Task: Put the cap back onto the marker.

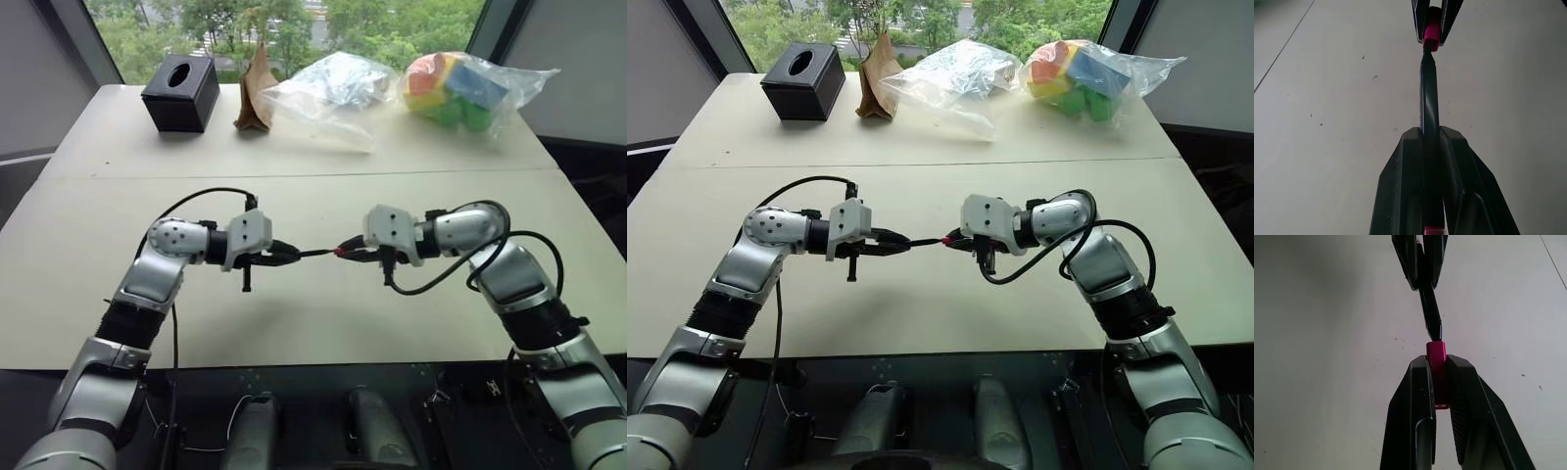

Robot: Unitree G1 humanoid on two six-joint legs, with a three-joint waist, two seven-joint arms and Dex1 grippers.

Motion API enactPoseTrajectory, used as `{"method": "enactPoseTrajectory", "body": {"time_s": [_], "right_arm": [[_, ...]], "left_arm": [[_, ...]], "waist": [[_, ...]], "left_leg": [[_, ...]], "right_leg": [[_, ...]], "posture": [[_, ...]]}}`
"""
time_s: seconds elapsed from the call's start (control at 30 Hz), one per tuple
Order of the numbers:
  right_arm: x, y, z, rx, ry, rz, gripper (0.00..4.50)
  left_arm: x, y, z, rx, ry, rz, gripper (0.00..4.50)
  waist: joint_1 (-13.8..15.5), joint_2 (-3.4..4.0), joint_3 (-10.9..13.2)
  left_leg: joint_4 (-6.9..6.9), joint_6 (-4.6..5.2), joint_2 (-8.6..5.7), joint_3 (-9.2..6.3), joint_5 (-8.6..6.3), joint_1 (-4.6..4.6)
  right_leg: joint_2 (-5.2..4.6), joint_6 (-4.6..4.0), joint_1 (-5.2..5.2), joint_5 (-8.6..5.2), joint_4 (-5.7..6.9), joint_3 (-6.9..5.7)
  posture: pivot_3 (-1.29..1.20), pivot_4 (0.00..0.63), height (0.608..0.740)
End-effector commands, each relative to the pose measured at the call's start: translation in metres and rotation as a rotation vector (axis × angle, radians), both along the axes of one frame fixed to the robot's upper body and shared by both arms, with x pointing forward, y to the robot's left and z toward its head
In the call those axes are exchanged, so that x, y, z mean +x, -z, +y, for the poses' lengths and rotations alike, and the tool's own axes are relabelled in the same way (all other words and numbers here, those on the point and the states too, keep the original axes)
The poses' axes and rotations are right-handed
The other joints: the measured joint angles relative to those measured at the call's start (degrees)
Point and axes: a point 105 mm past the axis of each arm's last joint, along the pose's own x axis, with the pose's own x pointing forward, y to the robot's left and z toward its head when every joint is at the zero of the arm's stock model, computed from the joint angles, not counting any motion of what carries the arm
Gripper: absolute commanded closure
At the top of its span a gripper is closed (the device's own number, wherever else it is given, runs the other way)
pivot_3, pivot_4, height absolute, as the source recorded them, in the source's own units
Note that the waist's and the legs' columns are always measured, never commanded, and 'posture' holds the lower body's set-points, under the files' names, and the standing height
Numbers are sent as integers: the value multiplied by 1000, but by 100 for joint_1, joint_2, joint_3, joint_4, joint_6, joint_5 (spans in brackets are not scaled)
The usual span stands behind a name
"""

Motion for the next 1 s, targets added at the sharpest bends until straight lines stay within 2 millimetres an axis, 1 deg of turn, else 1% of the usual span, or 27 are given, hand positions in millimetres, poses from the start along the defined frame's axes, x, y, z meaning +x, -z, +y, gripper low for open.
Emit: {"method": "enactPoseTrajectory", "body": {"time_s": [0.03,0.23,0.37,0.47,0.67,0.87,1.0], "right_arm": [[-7,-15,16,34,-65,-59,4433],[-7,-13,24,32,-79,-73,4433],[0,-11,29,19,-72,-104,4433],[6,-10,29,-4,-63,-143,4433],[13,-8,29,-25,-60,-187,4433],[2,-6,34,0,-103,-112,4433],[0,-6,37,8,-112,-107,4433]], "left_arm": [[-2,-7,-5,-3,26,-46,4500],[-3,-8,-8,9,38,-63,4500],[-4,-10,-8,10,45,-67,4500],[-5,-12,-8,7,49,-64,4500],[-6,-14,-7,0,46,-51,4500],[-4,-15,-7,14,50,-79,4500],[-5,-15,-9,11,60,-77,4500]], "waist": [[0,0,0],[-2,0,0],[-4,0,0],[-9,0,1],[-5,0,1],[-5,0,1],[-5,0,1]], "left_leg": [[0,0,0,0,0,0],[0,0,0,0,0,0],[0,0,0,0,0,0],[0,0,0,0,0,0],[0,0,0,0,0,0],[0,0,0,0,0,0],[0,0,0,-1,0,0]], "right_leg": [[0,0,0,0,0,0],[0,0,0,0,0,0],[0,0,0,0,0,0],[2,0,0,0,0,-1],[1,0,0,0,0,0],[1,0,0,0,0,0],[1,0,0,0,0,0]], "posture": [[0,150,740],[0,150,740],[0,150,740],[0,150,740],[0,150,740],[0,150,740],[0,150,740]]}}
